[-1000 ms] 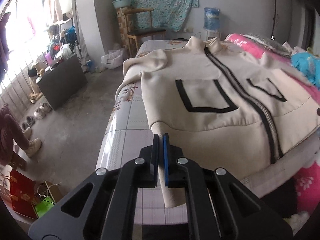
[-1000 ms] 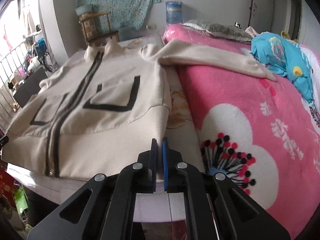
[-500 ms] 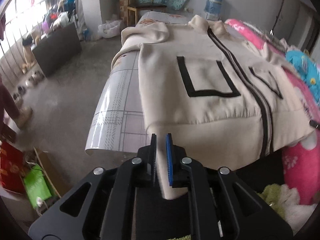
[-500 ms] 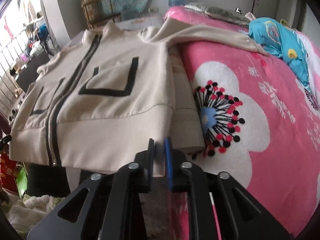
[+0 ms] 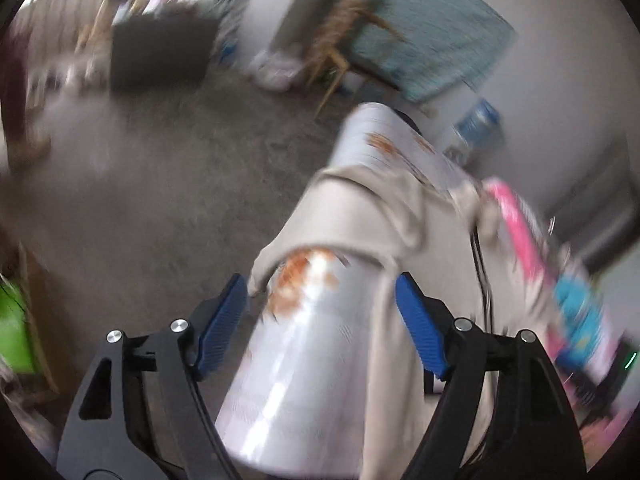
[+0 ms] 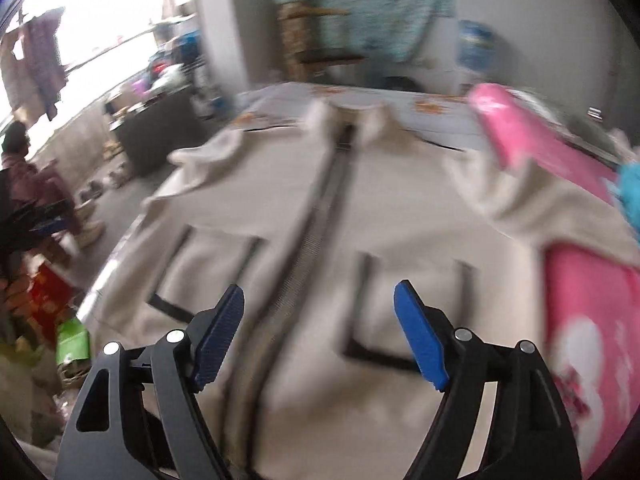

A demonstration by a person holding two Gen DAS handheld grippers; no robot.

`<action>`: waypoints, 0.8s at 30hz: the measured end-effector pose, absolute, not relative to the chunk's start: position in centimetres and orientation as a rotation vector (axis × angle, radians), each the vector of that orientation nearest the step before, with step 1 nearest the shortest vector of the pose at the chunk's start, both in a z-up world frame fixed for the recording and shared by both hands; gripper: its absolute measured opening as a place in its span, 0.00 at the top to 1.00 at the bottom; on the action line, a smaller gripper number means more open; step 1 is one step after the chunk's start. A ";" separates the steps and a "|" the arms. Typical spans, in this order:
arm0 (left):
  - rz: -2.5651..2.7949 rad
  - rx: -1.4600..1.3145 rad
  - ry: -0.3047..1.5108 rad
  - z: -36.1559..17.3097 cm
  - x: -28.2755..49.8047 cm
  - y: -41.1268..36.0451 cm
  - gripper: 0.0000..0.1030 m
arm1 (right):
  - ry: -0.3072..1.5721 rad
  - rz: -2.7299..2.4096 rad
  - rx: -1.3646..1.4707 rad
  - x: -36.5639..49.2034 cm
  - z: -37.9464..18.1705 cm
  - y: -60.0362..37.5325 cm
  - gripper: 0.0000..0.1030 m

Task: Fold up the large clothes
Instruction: 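Lift the held sleeve with the left tool and carry it across the jacket front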

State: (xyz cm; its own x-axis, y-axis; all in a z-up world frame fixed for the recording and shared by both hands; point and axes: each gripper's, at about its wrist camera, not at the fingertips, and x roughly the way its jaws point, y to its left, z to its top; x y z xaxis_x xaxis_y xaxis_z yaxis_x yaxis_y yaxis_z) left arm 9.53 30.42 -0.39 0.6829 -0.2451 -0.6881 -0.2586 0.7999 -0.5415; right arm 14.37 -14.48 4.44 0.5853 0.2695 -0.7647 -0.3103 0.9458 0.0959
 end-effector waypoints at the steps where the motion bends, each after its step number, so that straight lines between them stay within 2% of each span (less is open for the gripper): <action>1: -0.008 -0.740 0.865 -1.8 10.9 31.8 0.27 | 0.904 0.352 -0.055 15.8 3.9 -12.9 0.26; 4: -0.097 -1.089 0.962 -9.3 14.7 37.0 0.27 | 0.977 0.370 -0.092 19.1 1.4 -8.8 0.26; 9: -0.217 -1.573 1.013 -23.1 17.1 39.7 0.27 | 1.085 0.356 -0.185 21.8 -2.5 -4.6 0.26; 15: -0.272 -1.999 0.946 -36.4 16.5 35.3 0.26 | 1.146 0.286 -0.232 22.9 -4.4 -3.3 0.27; 19: -0.322 -2.217 0.888 -42.3 16.3 30.9 0.26 | 1.157 0.240 -0.248 23.6 -4.1 -2.6 0.26; 24: -0.324 -2.351 0.749 -46.2 18.4 28.3 0.23 | 1.154 0.204 -0.307 23.7 -3.9 -1.2 0.26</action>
